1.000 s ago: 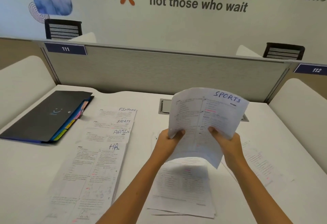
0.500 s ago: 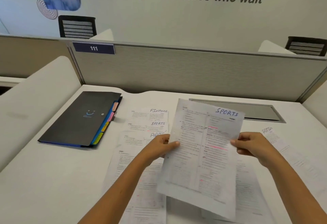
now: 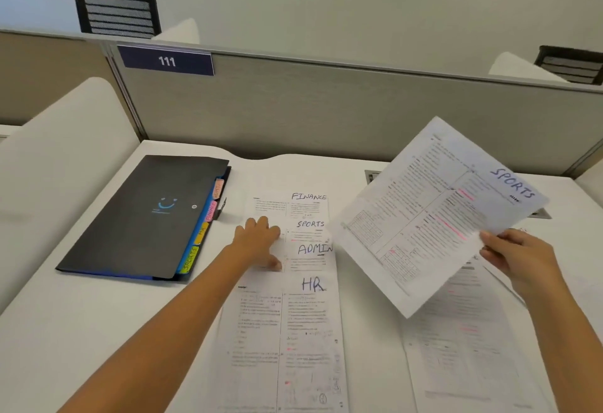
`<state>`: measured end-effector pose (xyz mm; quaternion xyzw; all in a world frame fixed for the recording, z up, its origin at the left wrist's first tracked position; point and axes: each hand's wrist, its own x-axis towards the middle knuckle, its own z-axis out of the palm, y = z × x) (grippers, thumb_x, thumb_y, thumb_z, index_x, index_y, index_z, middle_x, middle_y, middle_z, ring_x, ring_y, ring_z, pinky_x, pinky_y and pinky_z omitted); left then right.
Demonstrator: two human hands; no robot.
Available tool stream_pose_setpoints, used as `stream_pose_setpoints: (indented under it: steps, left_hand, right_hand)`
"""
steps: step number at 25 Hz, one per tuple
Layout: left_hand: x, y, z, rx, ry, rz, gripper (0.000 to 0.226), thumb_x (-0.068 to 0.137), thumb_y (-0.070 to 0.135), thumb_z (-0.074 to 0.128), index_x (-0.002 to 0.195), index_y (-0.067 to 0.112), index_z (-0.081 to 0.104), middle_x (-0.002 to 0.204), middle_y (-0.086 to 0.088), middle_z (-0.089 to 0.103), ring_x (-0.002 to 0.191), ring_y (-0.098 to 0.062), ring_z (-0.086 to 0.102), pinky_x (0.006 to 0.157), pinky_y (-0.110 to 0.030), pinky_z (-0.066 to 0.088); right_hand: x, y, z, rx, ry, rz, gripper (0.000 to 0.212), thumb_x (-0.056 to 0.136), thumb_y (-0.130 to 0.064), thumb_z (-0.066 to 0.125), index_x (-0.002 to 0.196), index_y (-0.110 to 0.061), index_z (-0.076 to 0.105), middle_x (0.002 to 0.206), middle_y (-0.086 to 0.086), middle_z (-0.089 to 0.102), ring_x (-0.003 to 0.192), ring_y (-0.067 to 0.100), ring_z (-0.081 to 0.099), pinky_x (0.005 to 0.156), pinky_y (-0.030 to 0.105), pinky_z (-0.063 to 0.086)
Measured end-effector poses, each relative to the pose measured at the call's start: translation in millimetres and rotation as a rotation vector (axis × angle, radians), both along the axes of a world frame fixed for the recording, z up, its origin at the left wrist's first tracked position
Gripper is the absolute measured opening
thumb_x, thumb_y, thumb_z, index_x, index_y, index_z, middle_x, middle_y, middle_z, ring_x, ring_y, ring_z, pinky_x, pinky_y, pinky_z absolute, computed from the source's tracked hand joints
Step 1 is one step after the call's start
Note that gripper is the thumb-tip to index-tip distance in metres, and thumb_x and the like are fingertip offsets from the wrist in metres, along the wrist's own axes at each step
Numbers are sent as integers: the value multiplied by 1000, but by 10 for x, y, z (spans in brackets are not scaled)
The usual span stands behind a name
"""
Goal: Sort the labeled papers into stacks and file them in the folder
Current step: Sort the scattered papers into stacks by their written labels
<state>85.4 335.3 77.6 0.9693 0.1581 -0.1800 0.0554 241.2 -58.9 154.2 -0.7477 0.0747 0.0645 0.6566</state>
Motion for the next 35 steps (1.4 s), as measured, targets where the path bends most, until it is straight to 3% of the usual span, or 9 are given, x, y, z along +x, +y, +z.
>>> stream_pose_setpoints:
  steps: [8, 13, 16, 19, 22, 27, 31, 35]
  left_hand:
    - [158, 151, -164, -83, 6, -80, 68, 70, 53, 75, 121, 21, 43, 124, -2, 44, 114, -23, 40, 95, -39, 34]
    - [163, 191, -155, -148, -50, -110, 65, 67, 48, 79, 112, 20, 43, 117, 0, 48, 99, -18, 42, 88, -35, 32]
    - [130, 196, -140, -215, -43, -64, 64, 69, 47, 78, 118, 25, 45, 110, 4, 50, 106, -20, 37, 92, -38, 27]
    - [109, 244, -159, -247, -41, -66, 49, 78, 46, 70, 119, 28, 51, 114, 7, 56, 114, -20, 42, 91, -39, 25]
    - [82, 309, -93, -355, -84, -56, 16, 88, 38, 62, 99, 30, 55, 101, 13, 58, 102, -14, 52, 83, -36, 24]
    - [-32, 367, 24, -535, -178, -30, 13, 86, 35, 67, 81, 36, 56, 104, 15, 66, 105, -8, 57, 95, -40, 31]
    - [-75, 391, 41, -624, -202, -4, 17, 85, 34, 69, 76, 39, 55, 99, 17, 66, 105, -10, 59, 102, -49, 37]
    - [-64, 380, 40, -649, -205, 1, 12, 85, 34, 69, 80, 37, 58, 100, 17, 66, 105, -9, 58, 103, -50, 37]
  right_hand:
    - [30, 258, -118, -1, -34, -65, 4, 86, -4, 64, 90, -4, 66, 87, 7, 65, 76, 16, 61, 59, 11, 53]
    - [62, 570, -65, 19, -91, -84, 12, 86, -8, 65, 98, -8, 67, 88, 1, 67, 77, 11, 62, 64, 14, 56]
    - [138, 787, 14, 47, -129, -41, 4, 86, -11, 67, 87, -15, 67, 85, 0, 67, 77, 10, 63, 64, 13, 54]
    - [235, 1019, 58, 73, -166, -7, 3, 87, -11, 66, 90, -12, 67, 84, -1, 67, 77, 9, 64, 64, 12, 53]
    - [361, 1264, 61, 100, -209, 14, 15, 88, -11, 65, 103, -7, 66, 92, 0, 69, 83, 9, 68, 68, 16, 55]
    - [486, 1680, -26, 153, -219, 80, 8, 89, -9, 63, 94, -13, 66, 90, -1, 69, 78, 7, 67, 68, 18, 56]
    - [504, 1937, -270, -12, -68, 300, 10, 86, -3, 64, 81, -11, 65, 79, 7, 63, 62, 13, 57, 57, 14, 54]
    - [291, 1995, -551, -311, 143, 569, 5, 83, -1, 68, 79, -1, 65, 80, 10, 66, 64, 15, 62, 56, 16, 55]
